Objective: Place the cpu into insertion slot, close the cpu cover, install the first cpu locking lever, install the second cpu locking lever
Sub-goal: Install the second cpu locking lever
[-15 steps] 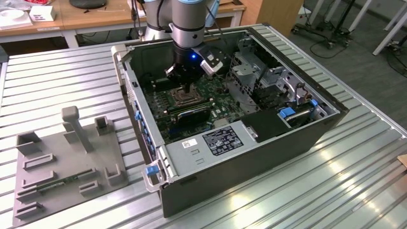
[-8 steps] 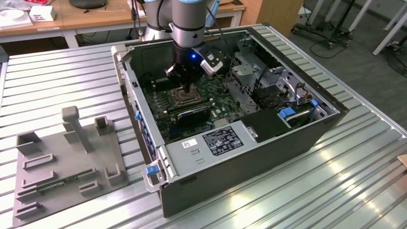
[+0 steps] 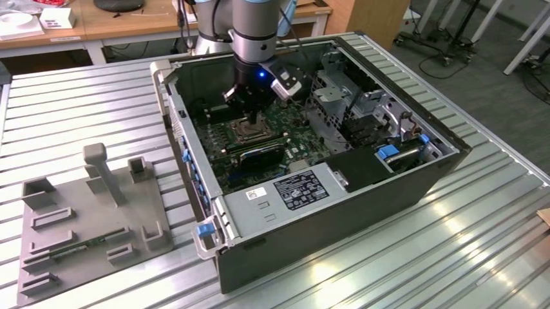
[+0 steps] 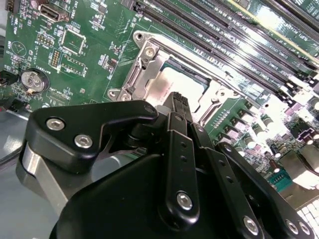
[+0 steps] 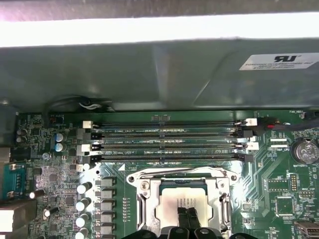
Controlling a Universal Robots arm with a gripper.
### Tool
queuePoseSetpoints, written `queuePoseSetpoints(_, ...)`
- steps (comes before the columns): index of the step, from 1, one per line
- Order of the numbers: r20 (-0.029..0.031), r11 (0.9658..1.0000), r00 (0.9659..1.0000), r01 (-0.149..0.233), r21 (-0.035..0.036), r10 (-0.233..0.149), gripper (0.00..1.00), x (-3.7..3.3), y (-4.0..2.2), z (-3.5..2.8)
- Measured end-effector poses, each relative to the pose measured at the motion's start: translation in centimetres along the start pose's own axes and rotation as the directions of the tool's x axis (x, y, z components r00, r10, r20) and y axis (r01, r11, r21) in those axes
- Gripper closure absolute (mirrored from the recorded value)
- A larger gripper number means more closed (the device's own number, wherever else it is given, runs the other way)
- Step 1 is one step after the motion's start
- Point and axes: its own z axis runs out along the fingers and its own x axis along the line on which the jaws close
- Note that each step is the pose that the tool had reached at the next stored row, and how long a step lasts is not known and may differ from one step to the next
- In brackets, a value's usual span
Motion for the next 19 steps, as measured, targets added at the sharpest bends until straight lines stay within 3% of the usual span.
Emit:
queuePoseSetpoints(11,-0.0012,1.0,1.0,0.0,0.0,0.0,0.9,-0.07,0.09,-1.47)
queuePoseSetpoints(19,-0.0015,1.0,1.0,0.0,-0.0001,0.0,0.9,-0.08,0.1,-1.59)
